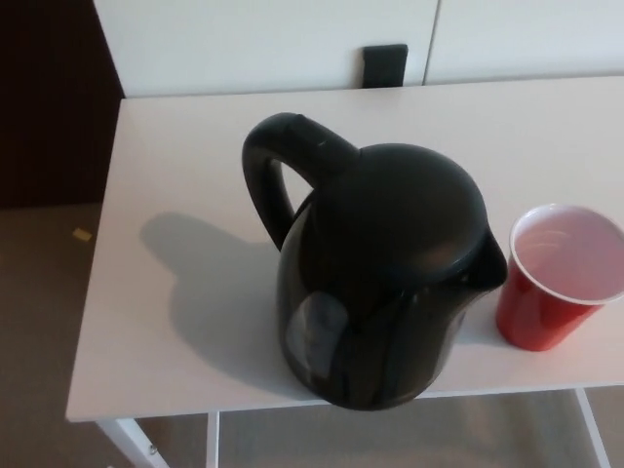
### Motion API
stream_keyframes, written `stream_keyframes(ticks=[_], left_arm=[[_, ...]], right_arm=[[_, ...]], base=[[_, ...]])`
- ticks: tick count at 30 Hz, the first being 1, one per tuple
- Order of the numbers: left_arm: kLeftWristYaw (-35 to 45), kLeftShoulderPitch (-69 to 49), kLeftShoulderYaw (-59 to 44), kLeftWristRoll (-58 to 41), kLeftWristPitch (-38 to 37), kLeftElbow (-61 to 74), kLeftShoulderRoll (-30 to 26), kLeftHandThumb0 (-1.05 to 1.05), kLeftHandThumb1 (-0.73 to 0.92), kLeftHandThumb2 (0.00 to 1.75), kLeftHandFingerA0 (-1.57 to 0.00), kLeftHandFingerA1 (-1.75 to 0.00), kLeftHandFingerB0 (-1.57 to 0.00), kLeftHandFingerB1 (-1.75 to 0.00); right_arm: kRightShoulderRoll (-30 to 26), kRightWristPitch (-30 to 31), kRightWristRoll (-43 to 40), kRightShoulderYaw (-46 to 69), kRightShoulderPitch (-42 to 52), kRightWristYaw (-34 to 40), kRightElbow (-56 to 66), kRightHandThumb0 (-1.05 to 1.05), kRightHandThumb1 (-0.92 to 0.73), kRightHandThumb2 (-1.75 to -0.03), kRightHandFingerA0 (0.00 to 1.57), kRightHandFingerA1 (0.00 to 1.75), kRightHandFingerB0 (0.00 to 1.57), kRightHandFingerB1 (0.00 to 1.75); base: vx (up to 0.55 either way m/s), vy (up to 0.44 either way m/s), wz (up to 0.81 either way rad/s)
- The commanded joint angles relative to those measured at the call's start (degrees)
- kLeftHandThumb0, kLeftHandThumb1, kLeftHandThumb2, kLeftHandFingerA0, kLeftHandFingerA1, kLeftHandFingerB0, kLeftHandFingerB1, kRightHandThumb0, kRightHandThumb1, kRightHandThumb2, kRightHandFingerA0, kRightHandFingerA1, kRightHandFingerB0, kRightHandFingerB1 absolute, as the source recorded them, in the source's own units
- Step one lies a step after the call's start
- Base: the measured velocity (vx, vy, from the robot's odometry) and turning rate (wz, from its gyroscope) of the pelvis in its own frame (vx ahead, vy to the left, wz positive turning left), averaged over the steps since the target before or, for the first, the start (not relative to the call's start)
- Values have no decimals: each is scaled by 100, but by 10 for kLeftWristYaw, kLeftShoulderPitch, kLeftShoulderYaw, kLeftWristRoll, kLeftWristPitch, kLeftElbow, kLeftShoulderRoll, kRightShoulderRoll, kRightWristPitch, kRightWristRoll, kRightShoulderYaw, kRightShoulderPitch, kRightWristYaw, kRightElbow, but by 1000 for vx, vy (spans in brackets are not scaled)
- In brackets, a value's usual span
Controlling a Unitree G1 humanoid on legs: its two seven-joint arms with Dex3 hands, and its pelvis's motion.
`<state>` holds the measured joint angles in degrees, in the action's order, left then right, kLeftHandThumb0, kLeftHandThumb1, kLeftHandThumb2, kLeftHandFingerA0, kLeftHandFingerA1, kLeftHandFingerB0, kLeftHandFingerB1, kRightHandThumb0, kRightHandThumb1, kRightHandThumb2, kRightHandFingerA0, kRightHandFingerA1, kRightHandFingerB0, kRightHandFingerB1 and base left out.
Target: The robot walk towards a table in front and uses its left hand to pick up the pot from the base and pour water to the cup on the right hand side
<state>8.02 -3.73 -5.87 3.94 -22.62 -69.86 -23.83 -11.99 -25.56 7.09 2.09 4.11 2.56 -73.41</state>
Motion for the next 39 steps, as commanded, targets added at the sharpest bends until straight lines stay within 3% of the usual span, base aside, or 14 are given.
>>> stream_keyframes(ticks=[1, 2, 3, 4, 8, 9, 13, 14, 15, 16, 22, 29, 30, 39], left_arm=[[0, 7, -5, -3, 14, -3, -11, -6, 34, 50, -84, -50, -63, -46], [2, 8, -5, -3, 12, -1, -12, -7, 34, 50, -84, -50, -64, -45], [5, 9, -4, -3, 10, 1, -14, -7, 34, 50, -84, -50, -64, -45], [5, 10, -3, -1, 10, 2, -15, -10, 34, 50, -83, -49, -64, -45], [7, 14, -2, 0, 9, 3, -16, -8, 35, 50, -82, -49, -65, -46], [6, 16, -1, 1, 9, 3, -16, -10, 34, 50, -83, -49, -66, -46], [3, 17, 2, 3, 9, 2, -16, -10, 34, 50, -83, -49, -66, -46], [3, 18, 1, 2, 10, 2, -16, -9, 34, 50, -83, -49, -66, -46], [3, 18, 1, 1, 11, 2, -16, -9, 34, 50, -83, -49, -66, -46], [4, 23, 2, 2, 17, 0, -16, -10, 34, 50, -84, -49, -67, -46], [0, 25, 5, 5, 20, 1, -16, -11, 34, 50, -84, -50, -66, -46], [6, 26, 6, 4, 18, -1, -19, -10, 34, 50, -83, -49, -65, -46], [1, 34, 6, 5, 20, -1, -17, -9, 34, 50, -85, -50, -67, -46], [17, 63, -3, -9, 34, 0, -17, -9, 37, 51, -86, -50, -69, -46]], right_arm=[[-5, 8, 4, -1, -10, 5, 1, -57, -69, -62, 31, 54, 16, 33], [-5, 8, 4, -1, -13, 5, 1, -58, -51, -88, 29, 60, 9, 45], [-5, 7, 3, -1, -17, 6, 1, -58, -51, -88, 29, 60, 9, 45], [-6, 5, 7, -3, -19, 9, 1, -54, -69, -61, 34, 56, 16, 35], [-8, 4, 8, -5, -22, 11, 3, -56, -68, -61, 33, 58, 16, 34], [-10, 5, 9, -7, -23, 11, 4, -45, -46, -98, 31, 64, 3, 48], [-12, 5, 14, -11, -24, 16, 4, -45, -46, -98, 31, 64, 3, 48], [-13, 5, 16, -12, -24, 17, 5, -57, -69, -61, 32, 61, 16, 36], [-13, 5, 18, -14, -24, 19, 5, -57, -69, -61, 32, 61, 16, 36], [-15, 5, 22, -18, -27, 18, 4, -61, -51, -90, 27, 62, 8, 47], [-16, 0, 25, -22, -27, 25, 3, -60, -50, -90, 27, 62, 10, 48], [-16, 7, 25, -22, -30, 24, 2, -61, -50, -88, 26, 60, 11, 47], [-18, 13, 27, -24, -37, 28, 7, -55, -69, -62, 33, 55, 15, 34], [-18, 28, 28, -24, -70, 32, 12, -52, -68, -60, 32, 52, 17, 35]], base=[[0, 0, 0], [0, 0, 0], [0, 0, 0], [0, 0, 0], [0, 0, 0], [0, 0, 0], [0, 0, 0], [0, 0, 0], [0, 0, 0], [0, 0, 0], [0, 0, 0], [0, 0, 0], [0, 0, 0], [0, 0, 0]])
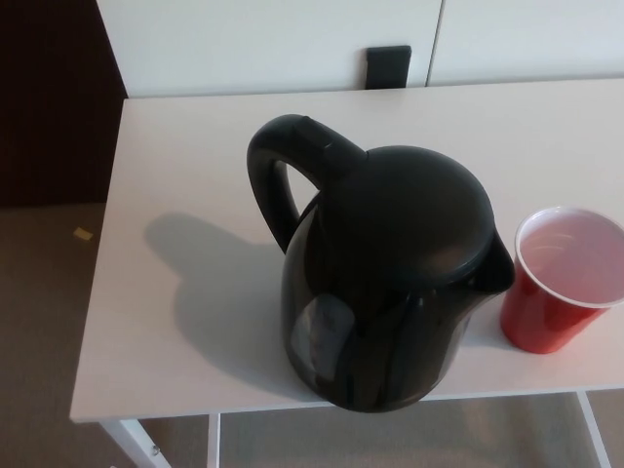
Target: The robot walk towards a table in front and uses its left hand to pick up the pot from the base and pour water to the cup on the right hand side
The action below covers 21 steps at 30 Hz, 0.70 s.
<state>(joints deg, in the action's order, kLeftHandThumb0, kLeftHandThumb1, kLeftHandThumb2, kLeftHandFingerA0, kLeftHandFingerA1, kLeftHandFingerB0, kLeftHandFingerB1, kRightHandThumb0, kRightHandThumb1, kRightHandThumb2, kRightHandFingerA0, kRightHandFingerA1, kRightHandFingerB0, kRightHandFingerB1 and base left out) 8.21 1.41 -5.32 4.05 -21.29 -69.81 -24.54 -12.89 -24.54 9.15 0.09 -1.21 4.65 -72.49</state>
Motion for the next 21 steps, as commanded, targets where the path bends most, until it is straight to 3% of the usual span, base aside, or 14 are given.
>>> stream_keyframes(ticks=[1, 9, 10, 18, 19, 21], left_arm=[[16, 12, -9, -9, 20, 0, -11, -9, 37, 51, -86, -50, -69, -46], [18, -1, -12, -10, 7, 5, -5, -12, 37, 51, -86, -50, -68, -46], [21, 2, -10, -8, 7, 5, -4, -10, 37, 51, -86, -50, -68, -47], [19, 29, -27, -21, 29, -1, 5, -3, 37, 49, -78, -51, -62, -45], [11, 34, -72, -66, 36, 6, 5, 0, 39, 50, -50, -53, -44, -44], [11, 38, -105, -89, 39, 15, 0, -10, 37, 51, -44, -53, -40, -45]], right_arm=[[-8, 19, 8, -4, -20, 11, 2, -52, -68, -60, 32, 52, 17, 35], [-15, 21, 7, -7, -18, 4, 0, -53, -69, -60, 30, 51, 16, 34], [-17, 18, 3, -4, -17, 1, 0, -57, -52, -88, 24, 56, 9, 45], [-20, 19, 1, 1, -30, -1, 1, -60, -52, -89, 25, 57, 9, 46], [-16, 19, -3, 3, -23, -1, 2, -55, -70, -61, 29, 53, 15, 35], [-14, 17, -5, 7, -18, -2, 2, -55, -70, -60, 30, 53, 15, 35]], base=[[0, 0, 0], [0, 0, 0], [0, 0, 0], [0, 0, 0], [0, 0, 0], [0, 0, 0]])
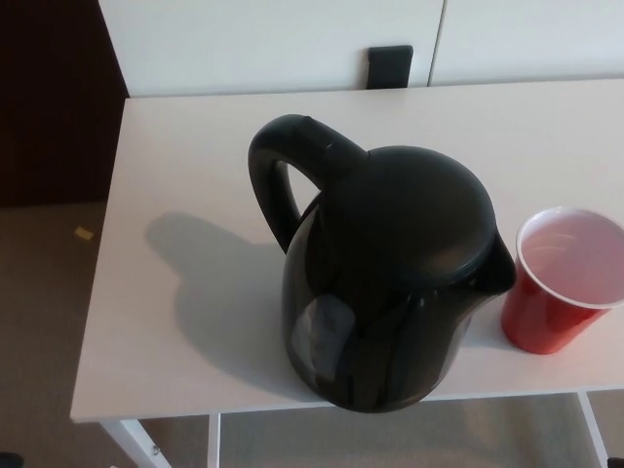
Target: The robot walk towards a table in front and uses its left hand to pick up the pot from the base and pour water to the cup on the right hand side
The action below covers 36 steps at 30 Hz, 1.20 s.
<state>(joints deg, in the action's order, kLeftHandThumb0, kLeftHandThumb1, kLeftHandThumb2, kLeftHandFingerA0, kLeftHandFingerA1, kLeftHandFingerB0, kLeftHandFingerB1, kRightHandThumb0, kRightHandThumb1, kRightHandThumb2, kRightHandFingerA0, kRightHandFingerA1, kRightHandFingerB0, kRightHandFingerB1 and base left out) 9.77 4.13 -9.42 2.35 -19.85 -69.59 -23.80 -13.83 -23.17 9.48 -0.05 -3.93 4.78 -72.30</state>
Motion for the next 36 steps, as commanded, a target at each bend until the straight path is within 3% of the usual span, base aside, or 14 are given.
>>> stream_keyframes(ticks=[1, 4, 5, 10, 13, 14, 15, 18, 19, 27, 28, 32, 33, 36], left_arm=[[-4, 13, -79, -78, 26, 24, -21, -22, 34, 52, -36, -53, -33, -45], [-2, 14, -101, -79, 32, 43, -36, -22, 34, 52, -36, -53, -33, -45], [19, 33, -126, -100, 32, 80, -68, -40, 29, 50, -28, -51, -24, -43], [54, 54, -173, -127, 50, 158, -110, -40, 29, 50, -28, -51, -24, -43], [102, 86, -203, -188, 93, 384, -167, -58, 17, 54, -16, -69, -18, -60], [105, 93, -196, -191, 98, 431, -170, -21, -9, 71, -28, -65, -26, -62], [109, 104, -187, -194, 104, 488, -175, -21, -9, 71, -28, -65, -26, -62], [110, 102, -172, -197, 123, 561, -171, -22, -6, 72, -24, -61, -23, -59], [110, 103, -158, -195, 129, 606, -165, -73, 30, 51, -34, -47, -34, -39], [108, 102, -82, -172, 163, 731, -127, -61, 36, 53, -27, -34, -26, -30], [92, 106, -28, -125, 176, 759, -98, -28, 19, 81, -6, -51, -6, -49], [77, 107, 14, -88, 195, 784, -81, -57, 43, 54, -21, -31, -18, -28], [75, 110, 35, -76, 202, 783, -69, -30, 27, 85, 0, -48, 0, -47], [66, 117, 79, -51, 219, 784, -49, -31, 26, 85, 0, -48, 0, -47]], right_arm=[[-5, 3, -5, 6, 11, -1, 0, -57, -72, -62, 33, 52, 15, 34], [-7, 5, 2, 2, 13, 4, 0, -57, -72, -62, 33, 52, 15, 34], [-9, 7, -5, 9, 6, -1, 0, -58, -52, -89, 25, 58, 9, 46], [-12, 11, -14, 22, -4, -9, -2, -58, -52, -89, 25, 58, 9, 46], [-4, 13, -24, 31, -1, -13, -1, -41, -47, -98, 28, 62, 3, 48], [-4, 15, -21, 29, -3, -9, -1, -50, -69, -60, 30, 50, 16, 34], [-4, 18, -18, 26, -5, -5, 0, -50, -69, -60, 30, 50, 16, 34], [-3, 18, -18, 26, -3, -5, -1, -50, -69, -60, 31, 53, 16, 34], [-3, 16, -21, 29, -3, -9, -3, -50, -69, -60, 31, 56, 16, 35], [-4, 14, -22, 31, -7, -10, -4, -57, -52, -88, 27, 60, 10, 46], [-7, 15, -21, 31, -3, -10, 0, -51, -69, -60, 31, 54, 16, 34], [-9, 13, -22, 32, 2, -10, 3, -51, -69, -60, 32, 53, 16, 33], [-9, 12, -25, 35, 2, -12, 1, -51, -68, -60, 31, 54, 16, 34], [-8, 7, -33, 46, 2, -17, 1, -53, -68, -60, 30, 57, 16, 35]], base=[[0, 0, 0], [0, 0, 0], [0, 0, 0], [-4, 0, 1], [0, 0, 0], [0, 0, 0], [0, 0, 0], [0, 0, 0], [0, 0, 0], [0, 0, 0], [0, 0, 0], [0, 0, 0], [0, 0, 0], [0, 0, 0]])
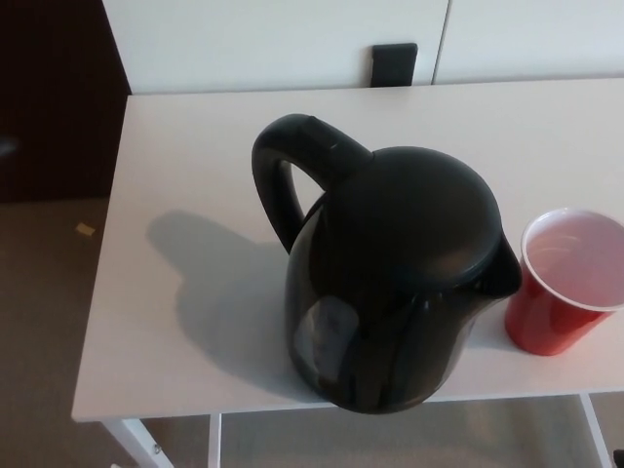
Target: The robot walk towards a table in front and uses its left hand to pick up the pot from the base and pour water to the cup on the right hand side
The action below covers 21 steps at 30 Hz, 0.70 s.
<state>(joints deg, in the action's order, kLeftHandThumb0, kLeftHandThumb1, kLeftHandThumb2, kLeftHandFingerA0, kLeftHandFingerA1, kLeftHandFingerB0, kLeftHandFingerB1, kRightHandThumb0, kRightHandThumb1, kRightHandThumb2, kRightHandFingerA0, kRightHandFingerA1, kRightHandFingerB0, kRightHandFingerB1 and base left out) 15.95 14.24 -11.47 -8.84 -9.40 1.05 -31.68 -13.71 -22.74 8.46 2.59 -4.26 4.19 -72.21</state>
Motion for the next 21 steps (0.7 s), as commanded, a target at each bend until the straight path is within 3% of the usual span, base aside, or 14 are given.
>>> stream_keyframes(ticks=[1, 10, 11, 12, 17, 18, 19, 21], left_arm=[[3, 14, 106, 66, 125, 84, 29, -31, 27, 85, 0, -48, 0, -47], [-6, 13, 148, 98, 149, 101, 43, -29, 30, 86, -1, -49, 0, -48], [-2, 6, 154, 100, 163, 111, 43, -49, 32, 71, -5, -42, 0, -33], [0, 0, 158, 103, 169, 116, 44, -28, 34, 87, -1, -49, 0, -48], [0, -4, 160, 110, 175, 121, 48, -28, 34, 87, -1, -49, 0, -48], [2, -1, 165, 116, 179, 119, 49, -48, 45, 62, -9, -35, -8, -32], [2, 0, 168, 121, 179, 118, 49, -27, 36, 88, -1, -49, 0, -48], [1, -1, 169, 124, 181, 120, 50, -28, 36, 88, -1, -49, 0, -48]], right_arm=[[-9, 5, -21, 19, 5, -9, 2, -52, -68, -60, 30, 56, 17, 35], [-15, 12, -17, 23, -3, -11, 3, -50, -69, -60, 31, 53, 16, 34], [-12, 14, -13, 20, -3, -8, 5, -48, -69, -61, 30, 52, 16, 34], [-11, 13, -15, 22, -3, -9, 6, -48, -68, -60, 30, 54, 15, 35], [-10, 12, -21, 27, -1, -13, 7, -48, -68, -60, 30, 54, 15, 35], [-12, 13, -15, 23, -4, -9, 7, -49, -69, -60, 31, 55, 15, 35], [-12, 16, -13, 22, -6, -6, 6, -48, -68, -60, 30, 56, 16, 35], [-11, 17, -14, 22, -7, -8, 6, -49, -69, -60, 30, 56, 15, 35]], base=[[0, 0, 0], [0, 0, 0], [0, 0, 0], [0, 0, 0], [0, 0, 0], [0, 0, 0], [0, 0, 0], [0, 0, 0]])
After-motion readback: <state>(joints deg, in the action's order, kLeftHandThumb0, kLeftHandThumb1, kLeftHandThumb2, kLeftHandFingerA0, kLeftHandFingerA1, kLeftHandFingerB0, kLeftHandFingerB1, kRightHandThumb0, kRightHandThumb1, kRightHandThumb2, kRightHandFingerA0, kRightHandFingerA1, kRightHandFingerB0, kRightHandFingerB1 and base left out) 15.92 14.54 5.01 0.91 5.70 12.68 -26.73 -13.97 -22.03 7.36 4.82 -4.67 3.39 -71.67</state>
